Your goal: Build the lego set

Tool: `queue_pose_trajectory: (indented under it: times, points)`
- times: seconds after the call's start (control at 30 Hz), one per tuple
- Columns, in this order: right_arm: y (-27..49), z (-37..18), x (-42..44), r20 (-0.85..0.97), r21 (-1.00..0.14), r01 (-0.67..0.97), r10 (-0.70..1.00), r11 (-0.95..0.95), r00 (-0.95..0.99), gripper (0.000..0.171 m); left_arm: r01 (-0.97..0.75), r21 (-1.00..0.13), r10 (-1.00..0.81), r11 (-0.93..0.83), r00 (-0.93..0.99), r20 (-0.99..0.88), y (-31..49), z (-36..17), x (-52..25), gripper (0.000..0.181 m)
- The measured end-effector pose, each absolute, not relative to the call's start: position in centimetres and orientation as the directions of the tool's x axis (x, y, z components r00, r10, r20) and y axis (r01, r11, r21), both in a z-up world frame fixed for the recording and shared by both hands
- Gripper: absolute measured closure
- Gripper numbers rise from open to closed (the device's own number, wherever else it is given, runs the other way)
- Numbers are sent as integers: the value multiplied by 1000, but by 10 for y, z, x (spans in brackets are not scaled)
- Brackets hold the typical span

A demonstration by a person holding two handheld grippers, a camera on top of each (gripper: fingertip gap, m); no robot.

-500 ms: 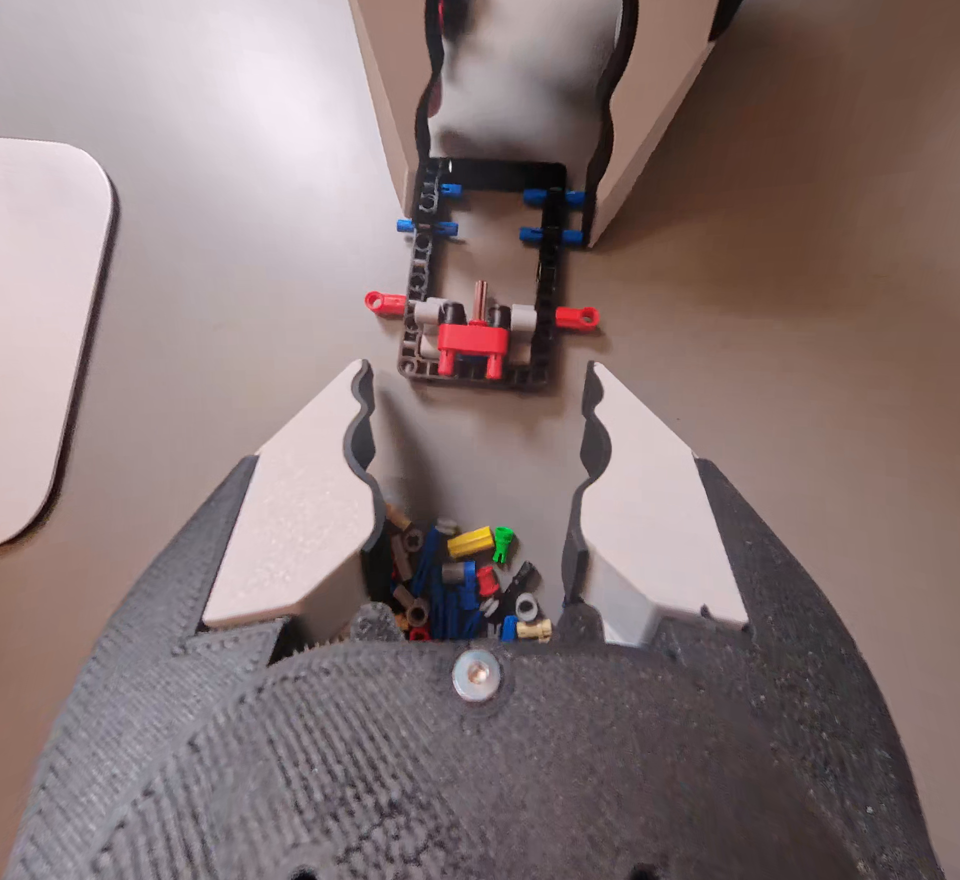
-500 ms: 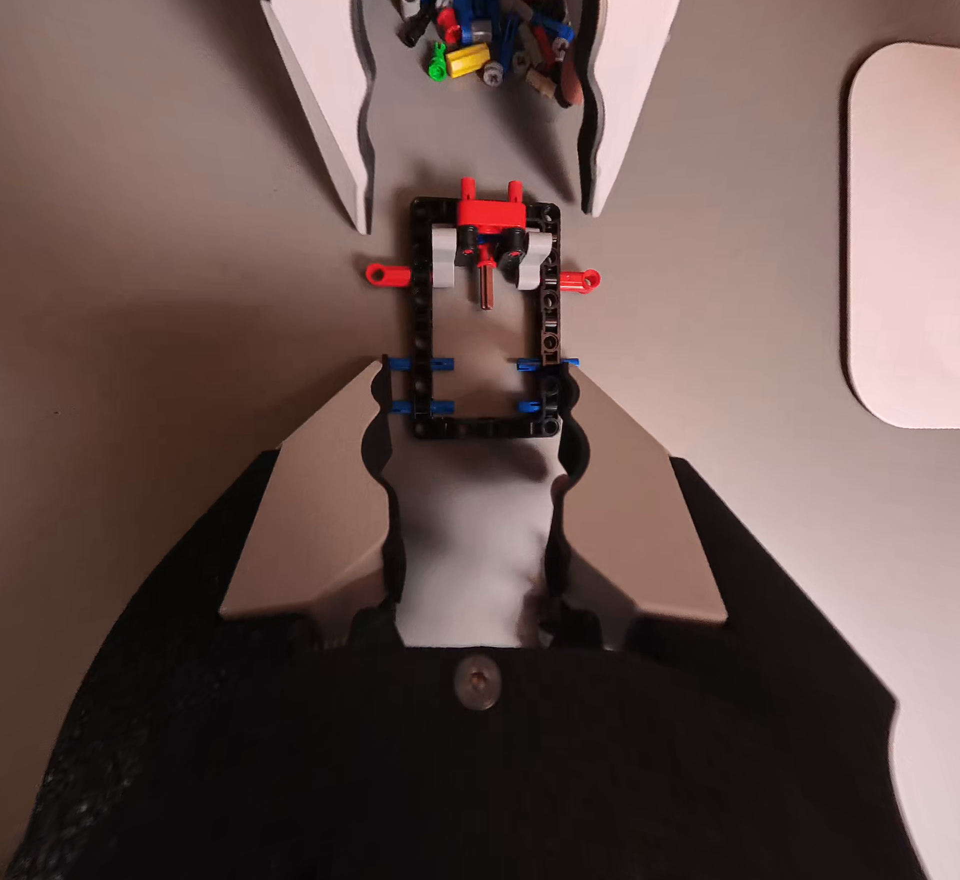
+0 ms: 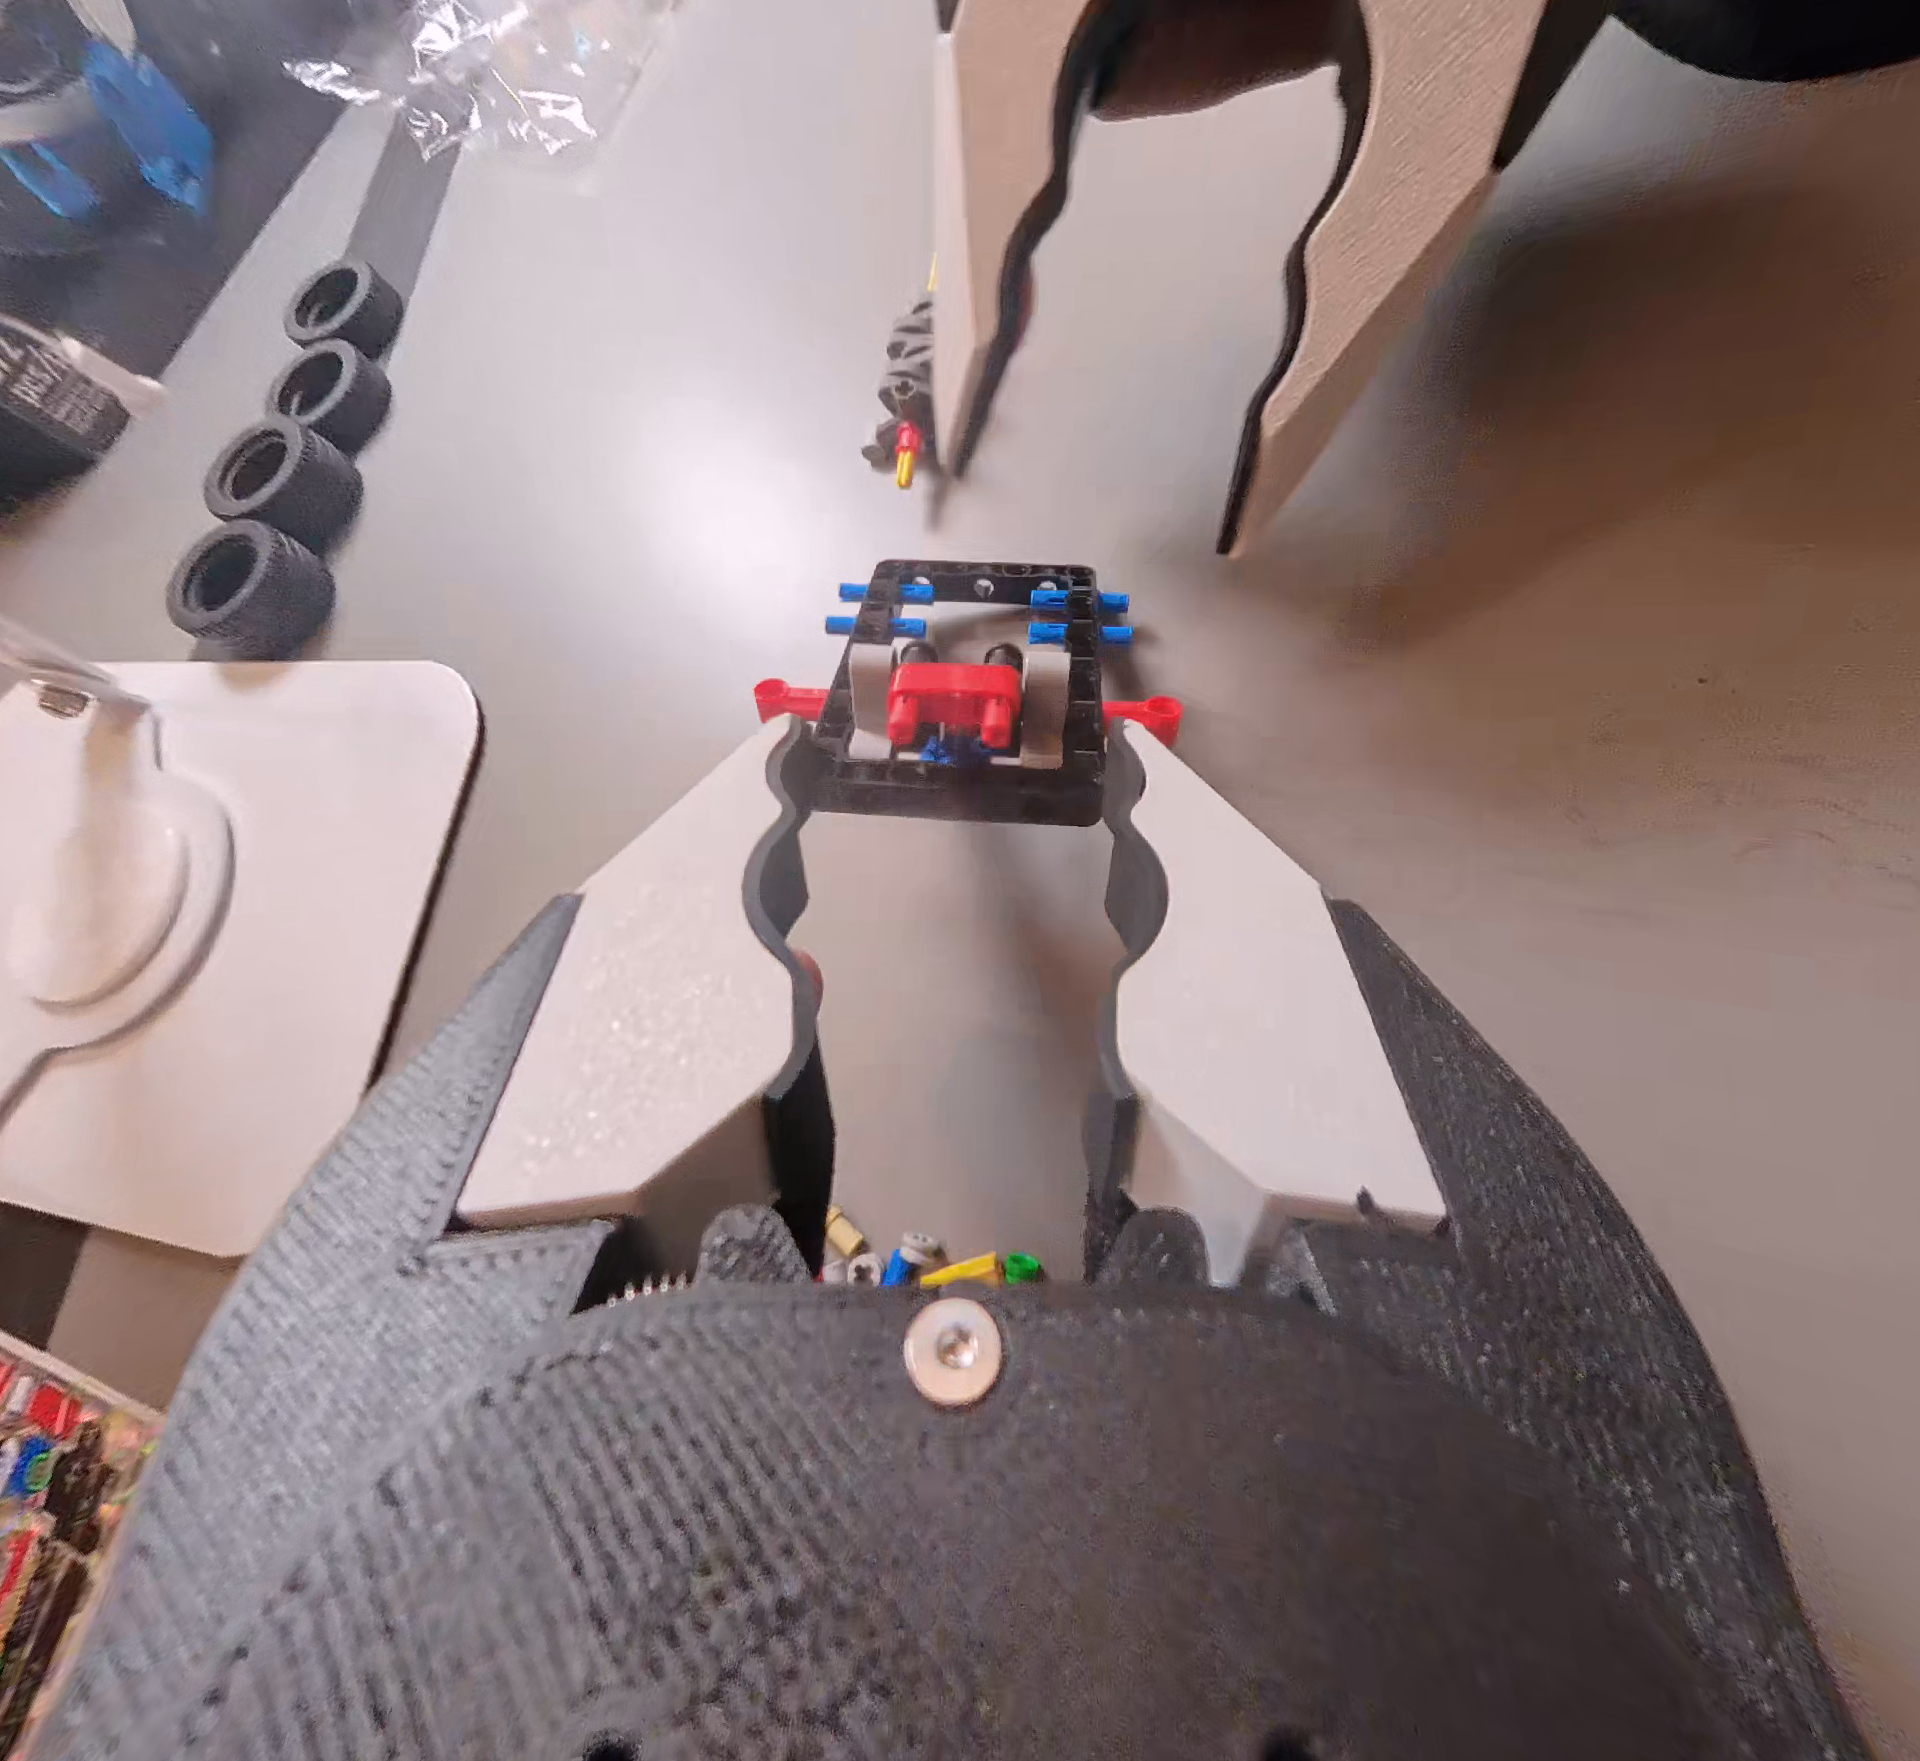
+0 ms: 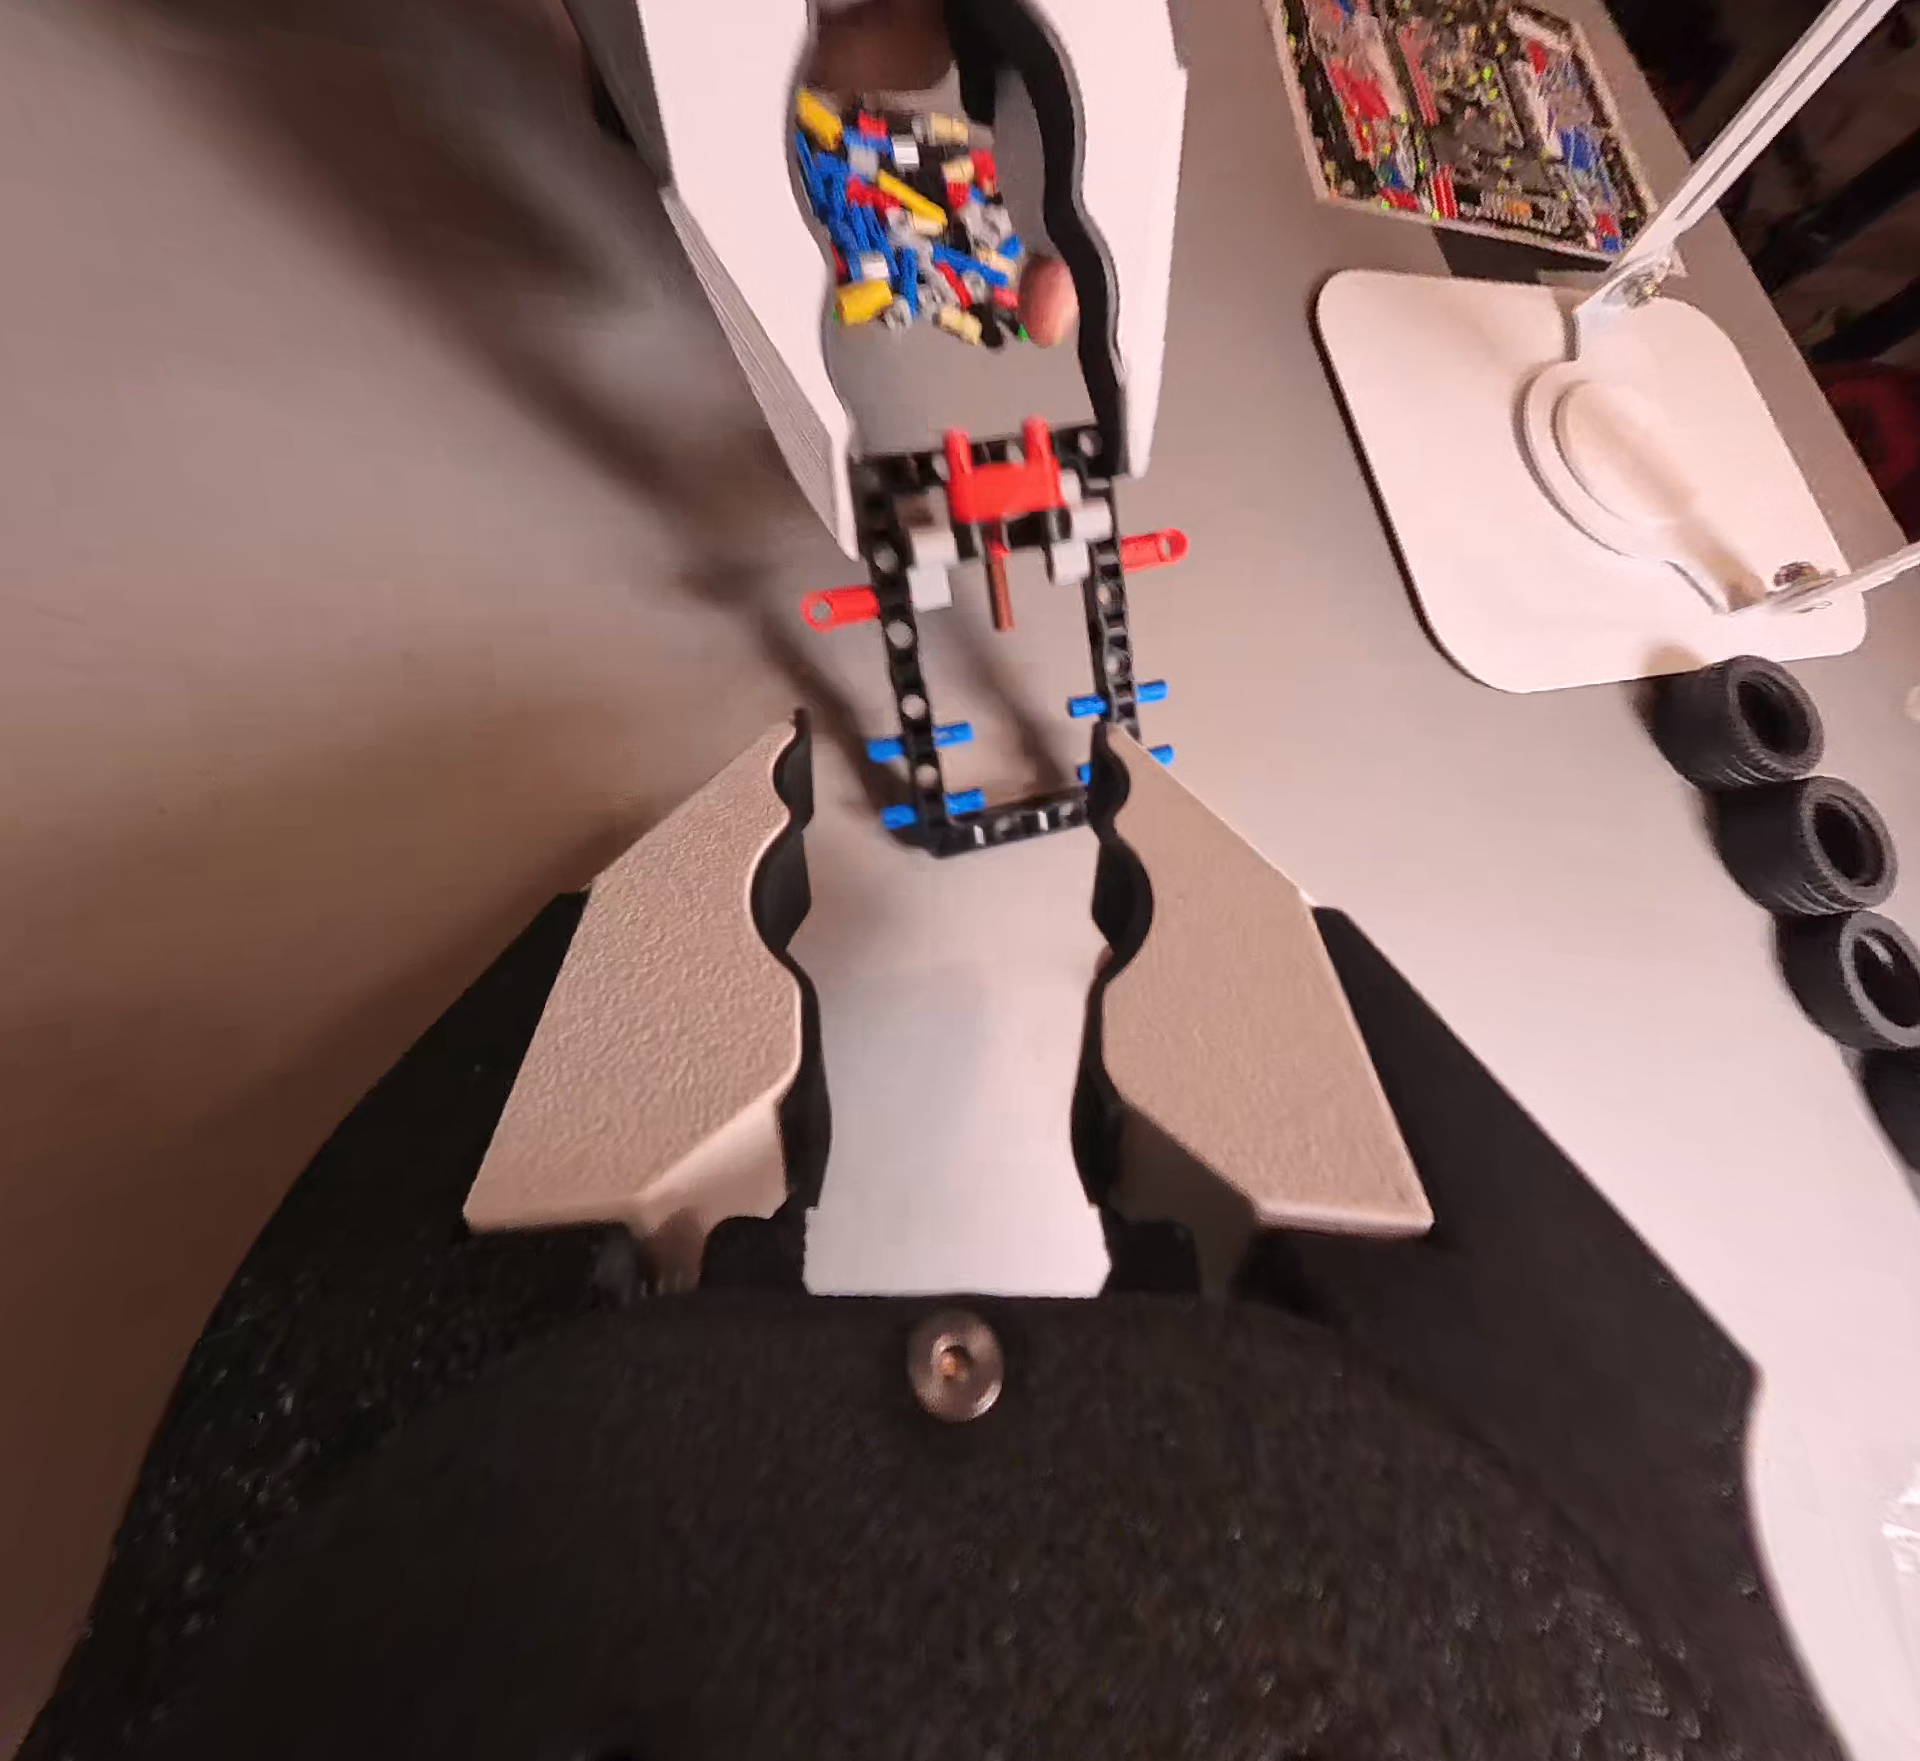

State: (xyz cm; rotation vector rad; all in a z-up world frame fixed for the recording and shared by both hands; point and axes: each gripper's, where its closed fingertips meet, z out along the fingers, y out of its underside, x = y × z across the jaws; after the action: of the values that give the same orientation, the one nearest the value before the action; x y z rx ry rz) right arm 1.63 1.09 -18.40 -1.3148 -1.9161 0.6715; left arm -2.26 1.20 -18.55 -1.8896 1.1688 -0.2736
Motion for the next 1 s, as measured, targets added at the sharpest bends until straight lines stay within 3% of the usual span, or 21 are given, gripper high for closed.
queue_pose_trajectory:
  times: [0.03, 0.07, 0.1, 0.23, 0.43, 0.5, 0.57, 0.6, 0.7, 0.83, 0.9, 1.0]
  points:
    - [5, -178, 17, 239, -771, 555, 949, 314, -205, 125, -622, -764, -798, -169, 541, -264, 14, -183, -21, 142]
    - [3, -174, 17, 236, -792, 537, 957, 291, -171, 131, -620, -765, -778, -173, 563, -281, 17, -180, -21, 142]
    - [0, -170, 16, 240, -811, 516, 961, 277, -140, 133, -614, -767, -771, -187, 576, -272, 18, -178, -19, 161]
    - [5, -177, 13, 264, -831, 503, 964, 238, -20, 134, -613, -746, -748, -261, 617, -245, 21, -185, -18, 161]
    - [21, -213, 5, 435, -677, 600, 889, 426, -140, 123, -544, -782, -764, -305, 630, -139, 17, -184, -14, 161]
    - [21, -219, 0, 511, -609, 591, 832, 528, -217, 132, -519, -792, -768, -321, 632, -102, 15, -182, -13, 161]
    - [25, -222, -3, 577, -563, 583, 783, 586, -231, 159, -497, -801, -767, -333, 637, -76, 14, -180, -14, 161]
    - [25, -223, -4, 596, -559, 569, 769, 603, -230, 162, -493, -806, -769, -327, 635, -77, 14, -177, -14, 159]
    - [23, -215, 1, 616, -584, 512, 755, 630, -225, 163, -527, -812, -771, -252, 616, -161, 8, -152, -16, 143]
    - [24, -183, 9, 605, -677, 415, 781, 608, -157, 163, -665, -685, -756, -297, 602, -257, -5, -147, -24, 180]
    - [21, -164, 11, 605, -721, 332, 786, 609, -127, 163, -685, -643, -745, -343, 615, -258, -5, -159, -25, 181]
    - [17, -146, 13, 568, -783, 241, 817, 573, -96, 163, -626, -671, -729, -397, 659, -184, -2, -165, -12, 181]
